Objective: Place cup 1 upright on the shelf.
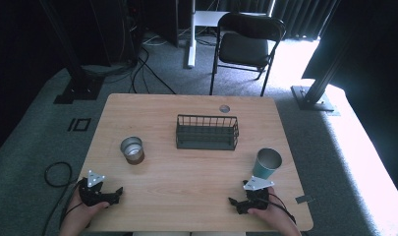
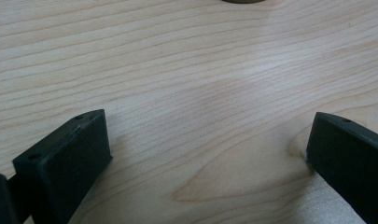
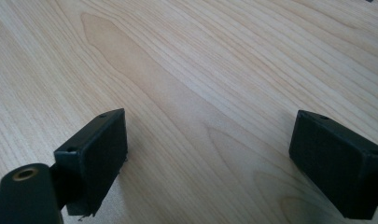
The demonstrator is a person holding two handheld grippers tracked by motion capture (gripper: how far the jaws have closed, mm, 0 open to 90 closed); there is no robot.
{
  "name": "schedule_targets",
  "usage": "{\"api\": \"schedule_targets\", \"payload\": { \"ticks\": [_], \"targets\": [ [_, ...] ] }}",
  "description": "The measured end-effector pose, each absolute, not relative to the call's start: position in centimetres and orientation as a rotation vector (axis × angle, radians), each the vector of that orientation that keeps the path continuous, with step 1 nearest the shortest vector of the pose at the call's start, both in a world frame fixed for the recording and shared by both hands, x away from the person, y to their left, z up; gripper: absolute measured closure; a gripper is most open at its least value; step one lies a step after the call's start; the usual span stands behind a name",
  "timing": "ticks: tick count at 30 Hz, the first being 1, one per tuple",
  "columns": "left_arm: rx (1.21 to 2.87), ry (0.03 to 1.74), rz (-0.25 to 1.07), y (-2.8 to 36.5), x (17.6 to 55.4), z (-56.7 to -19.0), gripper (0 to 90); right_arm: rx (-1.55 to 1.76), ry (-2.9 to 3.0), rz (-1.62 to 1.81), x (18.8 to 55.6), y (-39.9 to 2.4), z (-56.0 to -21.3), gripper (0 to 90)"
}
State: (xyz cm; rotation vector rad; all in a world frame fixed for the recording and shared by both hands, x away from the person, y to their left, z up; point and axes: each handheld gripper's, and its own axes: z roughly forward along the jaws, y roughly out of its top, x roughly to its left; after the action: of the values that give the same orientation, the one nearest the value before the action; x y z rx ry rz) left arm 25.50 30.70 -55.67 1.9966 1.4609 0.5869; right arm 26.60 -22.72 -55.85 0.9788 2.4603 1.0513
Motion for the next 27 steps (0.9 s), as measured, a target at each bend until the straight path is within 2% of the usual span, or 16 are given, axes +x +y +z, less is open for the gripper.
{"api": "schedule_targets", "payload": {
  "ticks": [27],
  "targets": [
    [2.006, 1.44, 0.579, 30.51, 25.44, -55.67, 0.5, 0.982, 2.458, 1.05, 26.67, -22.66, -55.85, 10.9]
  ]
}}
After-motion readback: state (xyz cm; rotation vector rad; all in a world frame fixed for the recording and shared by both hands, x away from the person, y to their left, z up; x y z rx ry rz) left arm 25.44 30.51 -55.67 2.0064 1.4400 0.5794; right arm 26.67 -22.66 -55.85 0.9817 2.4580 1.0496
